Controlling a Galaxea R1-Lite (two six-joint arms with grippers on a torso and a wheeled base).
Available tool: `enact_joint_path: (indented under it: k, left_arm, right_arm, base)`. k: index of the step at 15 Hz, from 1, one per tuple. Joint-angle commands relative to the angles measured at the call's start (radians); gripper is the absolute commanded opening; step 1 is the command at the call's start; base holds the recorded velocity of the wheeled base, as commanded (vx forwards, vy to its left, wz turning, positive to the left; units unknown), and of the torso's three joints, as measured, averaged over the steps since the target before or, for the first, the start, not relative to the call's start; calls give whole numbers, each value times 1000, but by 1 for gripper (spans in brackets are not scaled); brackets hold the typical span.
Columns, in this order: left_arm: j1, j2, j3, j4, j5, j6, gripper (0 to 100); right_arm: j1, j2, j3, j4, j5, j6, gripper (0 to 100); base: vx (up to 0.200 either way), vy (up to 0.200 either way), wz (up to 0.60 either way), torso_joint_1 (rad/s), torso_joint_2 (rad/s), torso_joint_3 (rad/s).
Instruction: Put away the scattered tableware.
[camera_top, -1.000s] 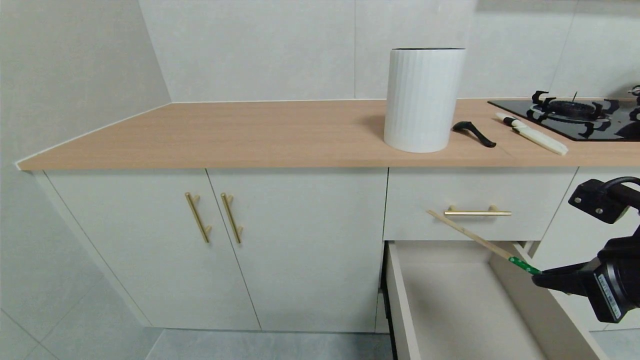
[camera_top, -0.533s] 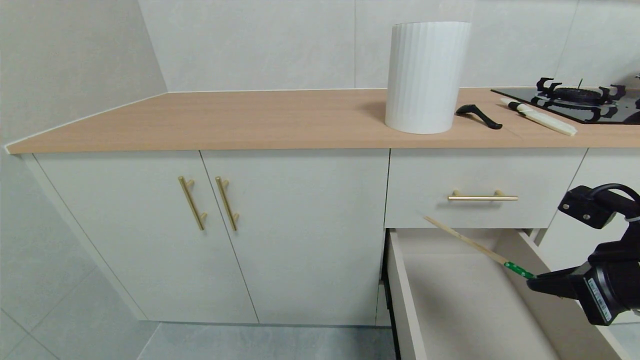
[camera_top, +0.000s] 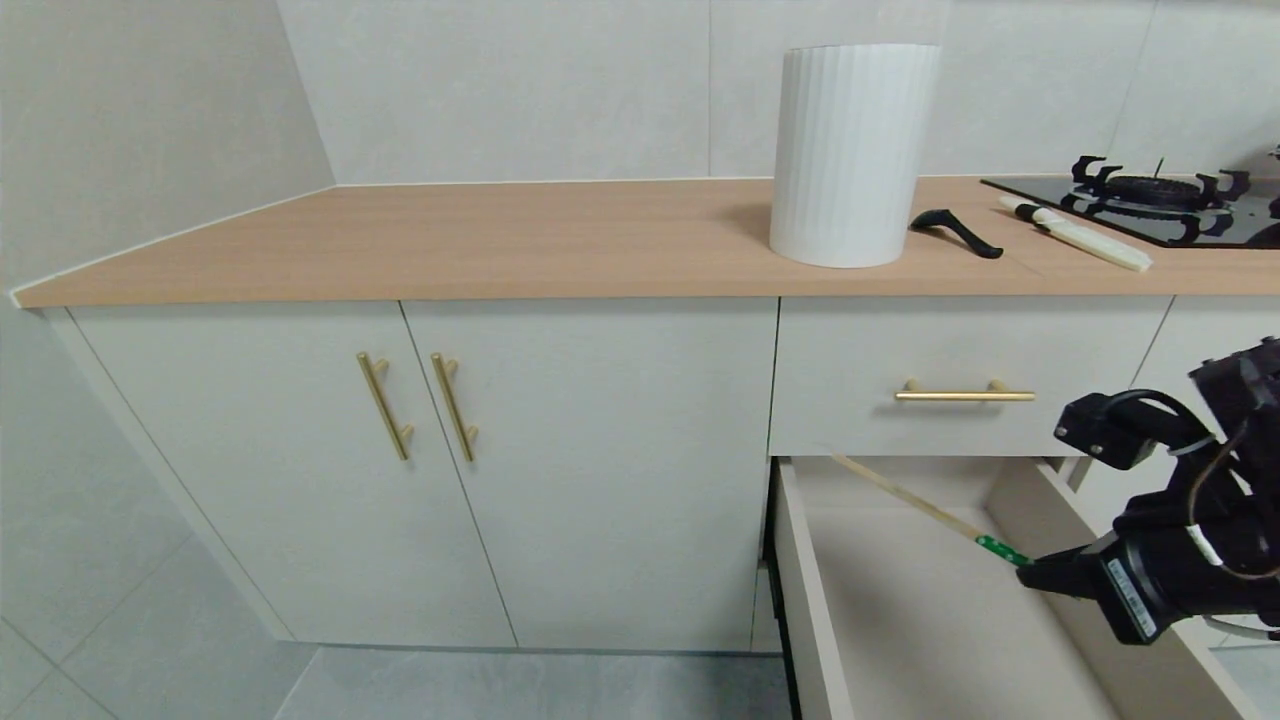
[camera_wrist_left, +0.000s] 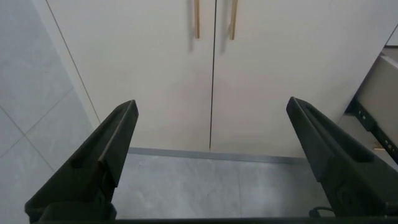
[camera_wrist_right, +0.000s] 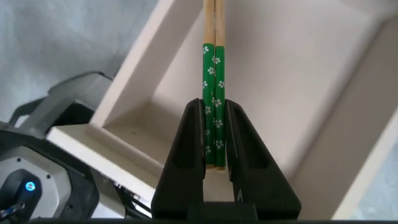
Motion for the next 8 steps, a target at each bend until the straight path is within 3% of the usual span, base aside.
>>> enact_joint_path:
  k: [1, 5, 8]
  left_arm:
    - [0, 0, 0, 0, 1, 0, 100]
    - [0, 0, 0, 0, 1, 0, 100]
    - [0, 0, 0, 0, 1, 0, 100]
  right_arm:
    - [-6, 198, -29, -6, -35, 34, 0]
    - [5, 348, -84, -9, -94, 135, 0]
    - [36, 514, -168, -13, -95, 305, 0]
  base:
    - [0, 0, 0, 0, 0, 0]
    - [0, 0, 0, 0, 0, 0]
    - [0, 0, 0, 0, 0, 0]
